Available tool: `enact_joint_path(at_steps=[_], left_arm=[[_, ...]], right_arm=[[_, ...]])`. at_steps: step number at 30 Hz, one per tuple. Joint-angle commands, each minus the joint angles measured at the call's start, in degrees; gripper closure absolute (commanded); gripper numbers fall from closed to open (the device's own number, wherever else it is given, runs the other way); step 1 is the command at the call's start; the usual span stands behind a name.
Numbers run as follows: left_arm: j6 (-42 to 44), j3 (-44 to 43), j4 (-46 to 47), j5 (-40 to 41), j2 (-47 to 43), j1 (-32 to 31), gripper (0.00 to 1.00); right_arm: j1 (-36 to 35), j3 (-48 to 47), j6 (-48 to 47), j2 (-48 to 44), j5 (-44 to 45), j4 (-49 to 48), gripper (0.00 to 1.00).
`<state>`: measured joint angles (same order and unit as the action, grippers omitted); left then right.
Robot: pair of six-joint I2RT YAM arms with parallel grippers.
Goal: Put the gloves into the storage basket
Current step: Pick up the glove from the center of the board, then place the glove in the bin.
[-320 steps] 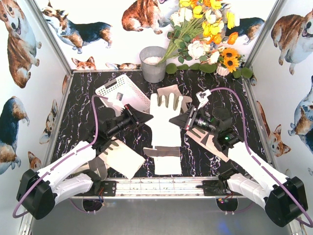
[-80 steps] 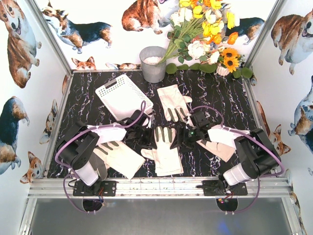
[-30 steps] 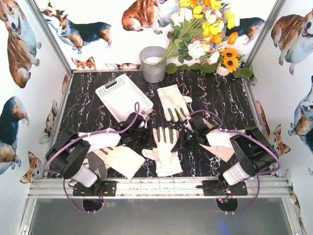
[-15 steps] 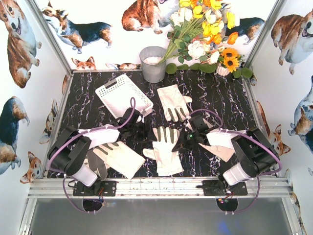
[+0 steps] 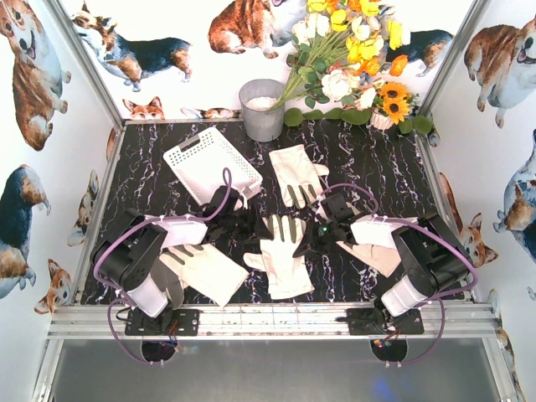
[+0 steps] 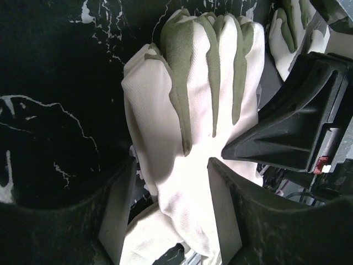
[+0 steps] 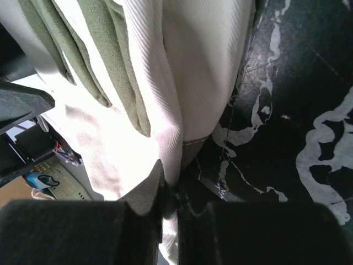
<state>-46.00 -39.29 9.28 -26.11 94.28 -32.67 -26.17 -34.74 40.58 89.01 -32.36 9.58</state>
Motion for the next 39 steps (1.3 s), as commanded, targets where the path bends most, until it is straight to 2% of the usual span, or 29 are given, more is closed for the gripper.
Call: enact_joint_path(at_steps=[1,5,12,17,25,39], left_arm=[[-1.9,2.5,3.5,0.2,2.5,-1.4,0.52],[-3.0,3.4,5.1,2.2,1.7,-3.5,0.59],[-4.4,6.1,5.8,9.3,-2.9,-5.9,0.86],[-4.4,5.9,5.8,11.6,-6.5,-7.5,1.0],[-4.5,4.3,2.9,13.8,-11.0,-8.9,1.0],[-1.9,-2.3,-9.8,20.7,-17.3,-9.0,1.0]], right_arm=[[0.1,0.0,-2.9,2.6,6.8,0.9,1.0],[0.1,0.3,-2.7,2.9,6.7,0.1,1.0],[0.1,0.8,-3.0,2.3,6.9,0.1,1.0],[0.1,1.3,-2.8,-0.4,7.1,0.5,1.0],[0.1,1.4,-2.2,-7.3,7.3,1.1,1.0],[-1.0,-7.1,-3.8,-14.3,10.4,6.9,1.0]])
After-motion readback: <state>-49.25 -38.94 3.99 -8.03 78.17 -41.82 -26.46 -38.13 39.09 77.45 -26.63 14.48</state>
